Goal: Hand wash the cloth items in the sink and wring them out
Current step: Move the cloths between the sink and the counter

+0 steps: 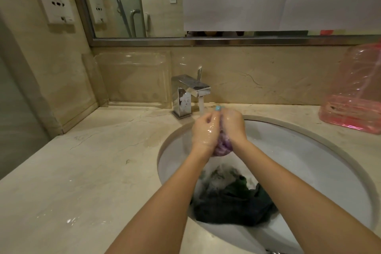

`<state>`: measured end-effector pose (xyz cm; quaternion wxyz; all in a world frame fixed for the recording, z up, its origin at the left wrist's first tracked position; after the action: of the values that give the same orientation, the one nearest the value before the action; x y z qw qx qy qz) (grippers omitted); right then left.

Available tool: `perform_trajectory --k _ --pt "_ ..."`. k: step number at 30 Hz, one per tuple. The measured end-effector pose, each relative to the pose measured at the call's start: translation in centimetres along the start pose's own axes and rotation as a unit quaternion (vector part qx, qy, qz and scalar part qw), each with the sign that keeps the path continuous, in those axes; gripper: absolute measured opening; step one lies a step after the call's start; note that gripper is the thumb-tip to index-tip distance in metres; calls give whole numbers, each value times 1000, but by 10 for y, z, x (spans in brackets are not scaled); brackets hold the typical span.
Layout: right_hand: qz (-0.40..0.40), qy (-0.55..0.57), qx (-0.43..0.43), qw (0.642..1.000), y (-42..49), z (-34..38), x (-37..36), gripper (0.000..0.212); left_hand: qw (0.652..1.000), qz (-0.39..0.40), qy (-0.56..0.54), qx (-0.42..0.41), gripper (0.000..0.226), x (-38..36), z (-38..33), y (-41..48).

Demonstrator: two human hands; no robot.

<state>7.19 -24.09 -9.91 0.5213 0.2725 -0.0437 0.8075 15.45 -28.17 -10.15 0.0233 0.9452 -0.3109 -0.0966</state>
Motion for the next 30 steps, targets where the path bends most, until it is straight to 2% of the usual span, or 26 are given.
perform_trajectory --k 3,5,8,11,17,22,24,27,28,30 --pt "-27 103 0 994 -10 0 3 34 1000 11 -7 -21 37 -1 -2 2" --pt "-32 102 46 993 -22 10 -2 33 999 -20 -25 4 36 9 -3 10" --pt "13 67 112 991 -38 25 -17 34 997 -67 -11 31 34 32 6 24" --pt "60 32 95 993 -34 19 -27 34 992 -83 -34 92 33 38 19 24" --pt "-22 -2 -23 999 4 -9 -12 35 992 -5 -95 87 31 9 5 12" --pt "-85 17 10 996 6 -12 6 34 998 6 -60 30 23 24 6 19" --pt "-128 30 15 991 9 -11 15 32 995 55 -47 71 23 25 9 18" --pt "-151 47 -6 987 15 -13 26 27 980 137 -7 147 46 13 17 10" --pt "-147 46 -8 988 16 -14 27 28 978 151 -3 144 50 8 18 9" --pt "-123 34 3 992 16 -16 21 29 982 146 -17 120 43 3 20 9"
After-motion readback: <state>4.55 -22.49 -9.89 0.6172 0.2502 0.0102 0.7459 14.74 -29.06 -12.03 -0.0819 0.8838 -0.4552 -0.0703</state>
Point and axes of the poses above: each hand's wrist, its own y-axis towards the middle knuckle, its own x-axis out of the back of the hand, z = x × y, the point moved 4 cm from there along y, towards the middle knuckle, and after that the axes turned 14 degrees about -y, right-handed, at the moved point
